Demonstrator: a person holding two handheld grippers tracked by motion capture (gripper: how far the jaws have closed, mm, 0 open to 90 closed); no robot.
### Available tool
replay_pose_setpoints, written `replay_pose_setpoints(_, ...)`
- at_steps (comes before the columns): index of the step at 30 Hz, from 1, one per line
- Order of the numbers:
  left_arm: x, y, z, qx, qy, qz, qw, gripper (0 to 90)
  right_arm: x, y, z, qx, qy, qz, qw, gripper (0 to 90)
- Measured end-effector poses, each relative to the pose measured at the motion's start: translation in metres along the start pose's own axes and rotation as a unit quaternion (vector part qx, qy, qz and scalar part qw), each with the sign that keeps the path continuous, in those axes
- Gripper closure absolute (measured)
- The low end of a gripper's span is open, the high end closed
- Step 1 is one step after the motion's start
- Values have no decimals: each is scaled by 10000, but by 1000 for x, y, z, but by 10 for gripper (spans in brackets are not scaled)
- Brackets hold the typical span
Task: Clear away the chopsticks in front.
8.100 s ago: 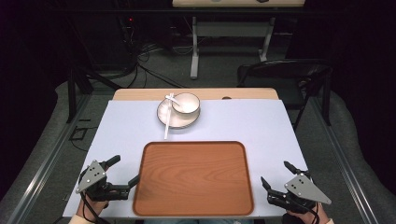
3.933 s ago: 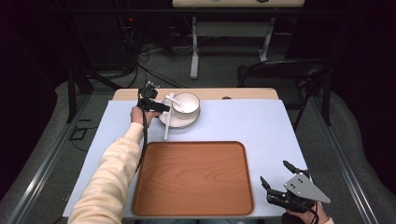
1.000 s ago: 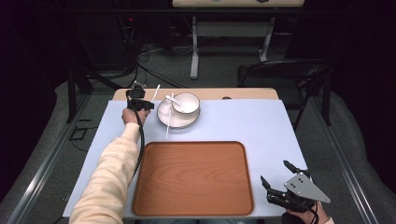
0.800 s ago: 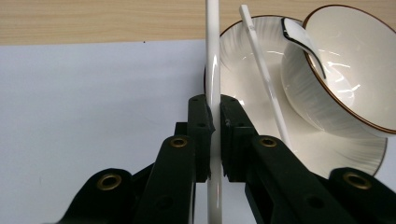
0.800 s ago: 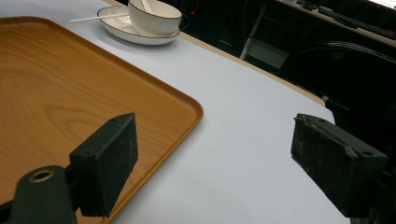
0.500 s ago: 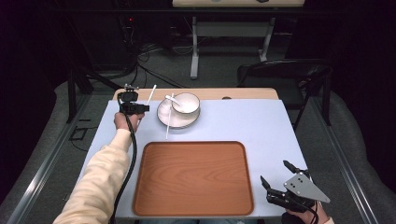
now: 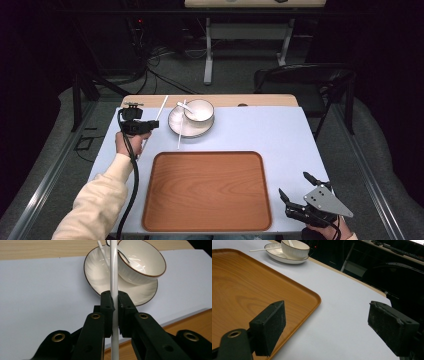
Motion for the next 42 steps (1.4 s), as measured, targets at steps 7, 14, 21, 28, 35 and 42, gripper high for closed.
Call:
replay_pose_setpoints(7,-10,-16,9,83,-67,45,9999,843,0,0,0,6,-4,-7,10000,143)
replay_pose_setpoints(14,-18,-31,22,211,-156,95,9996,843,0,0,0,5,0,-3,10000,143)
replay_pose_setpoints(21,-21,-52,34,244,-180,115,9995,843,0,0,0,5,-13,-12,10000,143)
replay_pose_setpoints(28,-25,-71,38,149,-186,101,9997,842,0,0,0,16,-10,5,10000,143)
replay_pose_setpoints(35,-22,-95,43,79,-180,6,9998,842,0,1,-1,-12,-17,12,10000,143)
replay_pose_setpoints(42,-19,-111,46,56,-145,-98,9998,842,1,1,0,22,-32,17,10000,143)
Point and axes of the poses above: each handheld gripper's, and its own axes: x roughly forward along the jaws, y roughly out of its top, z roughly to its right, the point moved 4 cm from there along x, roughly forward along the jaws, and after that the axes turned 11 degrees about -z, right-handed, at the moved point
